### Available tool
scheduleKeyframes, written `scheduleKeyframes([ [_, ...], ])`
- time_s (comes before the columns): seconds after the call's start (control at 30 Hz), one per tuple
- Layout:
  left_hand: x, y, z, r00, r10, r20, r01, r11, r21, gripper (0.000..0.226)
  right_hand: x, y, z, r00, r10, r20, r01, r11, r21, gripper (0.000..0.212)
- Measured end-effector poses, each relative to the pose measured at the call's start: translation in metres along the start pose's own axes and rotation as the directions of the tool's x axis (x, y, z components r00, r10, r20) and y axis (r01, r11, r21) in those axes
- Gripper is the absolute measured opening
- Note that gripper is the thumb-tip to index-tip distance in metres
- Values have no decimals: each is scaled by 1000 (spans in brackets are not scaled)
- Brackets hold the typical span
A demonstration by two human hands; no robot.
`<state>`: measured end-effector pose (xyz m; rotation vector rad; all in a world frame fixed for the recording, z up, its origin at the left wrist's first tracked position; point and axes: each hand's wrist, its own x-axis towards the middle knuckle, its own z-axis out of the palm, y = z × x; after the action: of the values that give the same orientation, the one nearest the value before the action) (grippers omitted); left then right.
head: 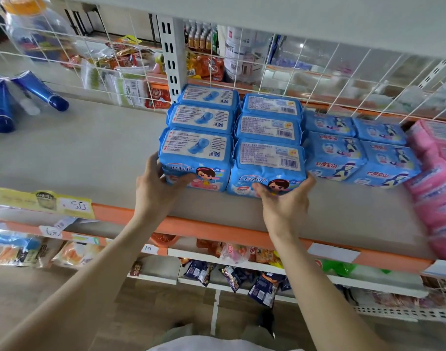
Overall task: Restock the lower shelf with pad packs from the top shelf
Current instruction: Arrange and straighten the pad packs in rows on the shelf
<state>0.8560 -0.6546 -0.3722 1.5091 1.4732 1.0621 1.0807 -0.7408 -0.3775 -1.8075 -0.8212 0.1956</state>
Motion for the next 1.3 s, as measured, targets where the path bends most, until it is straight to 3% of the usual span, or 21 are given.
scheduleKeyframes([
  [0.23,-1,0,3,998,43,-52,-39,996,86,75,1,-1,-3,999,29,25,-30,999,32,93],
  [0.37,-14,8,5,980,192,-55,-180,968,175,111,0,1,-12,998,-52,45,50,997,59,121],
  [0.47,-17,11,11,926,377,-19,-357,890,282,115,-2,-4,-14,976,-216,33,218,972,-88,120],
  [0.53,-16,13,16,908,419,21,-403,856,323,105,-1,-11,-12,963,-251,93,266,941,-212,114],
  [0.73,-11,24,28,931,363,-23,-319,846,426,74,5,-11,-5,949,-291,120,313,910,-273,95],
  [1.3,-3,21,31,931,364,-11,-294,768,569,75,8,-8,1,950,-299,90,313,912,-265,89],
])
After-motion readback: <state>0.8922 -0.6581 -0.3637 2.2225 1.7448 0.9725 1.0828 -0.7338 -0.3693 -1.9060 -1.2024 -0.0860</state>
